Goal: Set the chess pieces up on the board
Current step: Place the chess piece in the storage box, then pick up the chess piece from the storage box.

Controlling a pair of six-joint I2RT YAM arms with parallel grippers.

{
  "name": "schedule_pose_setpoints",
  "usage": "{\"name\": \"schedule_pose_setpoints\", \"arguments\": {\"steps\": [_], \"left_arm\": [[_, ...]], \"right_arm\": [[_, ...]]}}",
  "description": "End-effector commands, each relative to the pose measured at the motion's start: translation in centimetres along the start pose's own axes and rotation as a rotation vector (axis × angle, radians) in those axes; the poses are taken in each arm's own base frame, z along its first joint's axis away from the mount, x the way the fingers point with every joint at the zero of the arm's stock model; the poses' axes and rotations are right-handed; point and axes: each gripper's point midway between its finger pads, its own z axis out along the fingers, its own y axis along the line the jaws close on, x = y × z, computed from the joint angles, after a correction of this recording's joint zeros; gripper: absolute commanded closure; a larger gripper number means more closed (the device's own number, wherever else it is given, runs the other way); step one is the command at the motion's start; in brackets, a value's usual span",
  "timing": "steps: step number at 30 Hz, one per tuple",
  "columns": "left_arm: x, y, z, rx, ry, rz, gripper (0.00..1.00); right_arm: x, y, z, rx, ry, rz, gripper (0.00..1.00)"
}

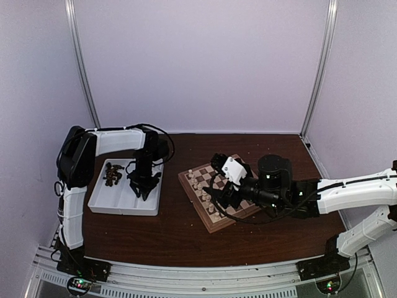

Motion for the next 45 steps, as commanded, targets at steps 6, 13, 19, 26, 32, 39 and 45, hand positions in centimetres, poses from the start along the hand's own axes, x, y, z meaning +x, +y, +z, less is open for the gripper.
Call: {"name": "schedule_pose_setpoints", "arguments": {"steps": [6,13,19,26,32,39,45], "left_arm": [[-0.9,-0.1,-3.1,0.012,-0.121,0.005,0.65],[-0.2,0.0,-3.9,0.029,-0.246,-0.052,0.64],[-1.0,-0.1,-4.1,0.029,-0.441,-0.141,0.72],[-1.4,-1.1,-4.7,0.066,-0.598,-0.182,0.73],[-1.5,-0.4,-3.7,0.026,-0.598,-0.209,0.74],[-1.8,0.1,-2.9,-0.02,-0.584,-0.216,0.75],[-1.9,0.3,-2.3,-0.044,-0.555,-0.215,0.76]], "right_arm": [[0.3,-0.4,-0.4,0.014,0.001,0.014,0.19],[0.5,-0.4,-0.6,0.012,-0.001,0.02,0.19],[0.4,-0.3,-0.5,0.008,-0.001,0.02,0.2],[0.7,-0.8,-0.4,0.039,0.019,0.029,0.2],[4.9,-4.2,-0.6,0.178,0.201,0.099,0.2],[7.3,-8.0,-4.1,0.262,0.196,0.22,0.17],[8.7,-9.5,-6.2,0.308,0.207,0.248,0.17]]}}
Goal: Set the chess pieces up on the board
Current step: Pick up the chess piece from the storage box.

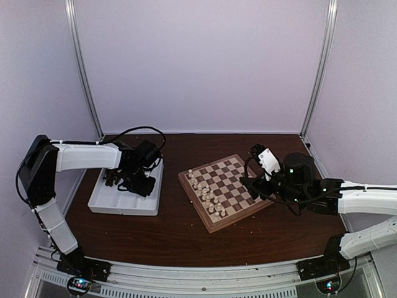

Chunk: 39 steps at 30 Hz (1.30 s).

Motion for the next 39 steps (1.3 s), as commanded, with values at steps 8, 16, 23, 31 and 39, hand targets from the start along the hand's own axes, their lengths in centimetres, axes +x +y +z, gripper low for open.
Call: {"name": "schedule_pose_setpoints", "arguments": {"steps": [8,16,23,31,39], "left_arm": [[-0.1,0.5,1.5,-0.061,0.022,-0.007,0.77],[0.1,0.9,2.0,-0.089,0.035,-0.002,0.77],[0.2,0.7,2.6,-0.09,0.049,0.001,0.78],[-0.2,0.4,2.0,-0.075,0.045,0.004,0.98],[-2.6,-1.1,-3.5,0.033,0.012,0.039,1.0]], "right_arm": [[1.9,-1.5,-0.9,0.031,0.028,0.054,0.16],[1.8,-1.4,-0.8,0.021,0.023,0.053,0.16],[1.7,-1.4,-0.8,0.02,0.023,0.054,0.16],[1.7,-1.6,-0.8,0.023,0.023,0.052,0.17],[1.9,-1.9,-0.8,0.033,0.026,0.044,0.17]]}}
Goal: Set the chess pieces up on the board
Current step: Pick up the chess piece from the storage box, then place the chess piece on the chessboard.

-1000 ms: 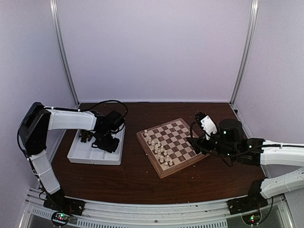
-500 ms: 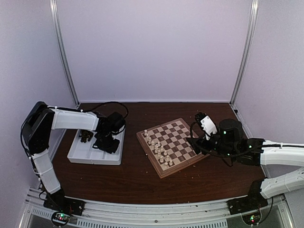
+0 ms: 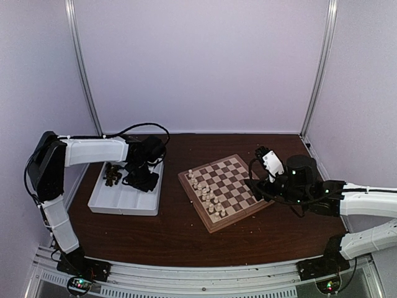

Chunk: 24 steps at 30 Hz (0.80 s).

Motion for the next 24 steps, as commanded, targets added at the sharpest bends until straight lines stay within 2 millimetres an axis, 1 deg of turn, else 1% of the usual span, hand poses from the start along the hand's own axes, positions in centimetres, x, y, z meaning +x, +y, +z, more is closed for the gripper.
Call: {"name": "schedule_pose_setpoints", "arguments": {"steps": [1,4,7,10,12,16,17,18,20,22,24], "left_arm": [[-2.0,-1.2,-5.4,0.103,-0.067,0.033,1.0],[-3.7,-3.4,-8.4,0.2,-0.131,0.077,1.0],[-5.2,-6.4,-11.2,0.287,-0.208,0.154,0.97],[-6.4,-9.6,-13.3,0.362,-0.266,0.246,0.97],[-7.1,-11.5,-14.1,0.392,-0.296,0.3,0.97],[-8.3,-14.5,-14.5,0.446,-0.323,0.385,0.98],[-8.9,-15.2,-14.9,0.458,-0.339,0.397,0.98],[-9.1,-15.7,-14.5,0.467,-0.33,0.407,0.98],[-10.1,-16.8,-15.0,0.498,-0.345,0.416,0.98],[-10.8,-17.5,-14.8,0.509,-0.344,0.423,0.98],[-11.3,-18.1,-14.2,0.513,-0.336,0.432,0.98]], "right_arm": [[0.2,-0.4,-0.1,0.008,-0.004,0.003,0.17],[0.4,-1.0,-0.1,0.018,-0.009,0.032,0.16],[0.8,-2.0,-0.1,0.01,-0.009,0.093,0.17],[1.5,-3.4,-0.2,0.023,0.013,0.126,0.17],[2.0,-4.1,-0.5,0.034,0.022,0.144,0.17],[2.7,-5.0,-1.5,0.054,-0.002,0.163,0.16],[2.6,-5.3,-1.8,0.062,-0.017,0.166,0.16],[2.7,-5.4,-2.0,0.068,-0.02,0.165,0.16],[3.0,-5.7,-2.3,0.079,-0.024,0.166,0.16],[3.2,-5.8,-2.4,0.085,-0.028,0.167,0.16],[3.4,-5.8,-2.3,0.083,-0.034,0.166,0.16]]}}
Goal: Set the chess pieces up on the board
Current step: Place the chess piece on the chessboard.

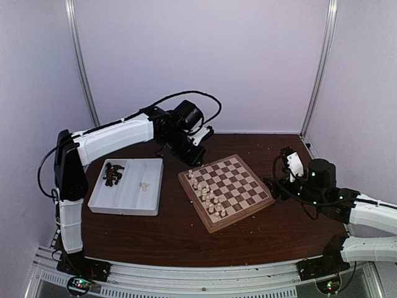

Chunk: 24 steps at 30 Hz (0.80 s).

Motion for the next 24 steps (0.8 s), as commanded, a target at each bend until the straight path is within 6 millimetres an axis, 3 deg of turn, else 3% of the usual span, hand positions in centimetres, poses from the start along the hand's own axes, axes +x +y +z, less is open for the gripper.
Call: {"name": "schedule_pose_setpoints", "arguments": {"steps": [1,10,24], "left_arm": [[-2.0,-0.9,0.7,0.055,-0.027,0.045,0.98],[-1.9,-0.4,3.6,0.035,0.035,0.064,0.99],[0.5,0.9,7.1,-0.023,0.156,0.076,0.99]], "right_arm": [[0.6,-0.1,0.0,-0.006,-0.013,0.005,0.16],[0.7,0.3,-0.8,-0.043,-0.155,-0.012,0.16],[1.8,1.1,0.3,-0.081,-0.133,-0.017,0.17]]}}
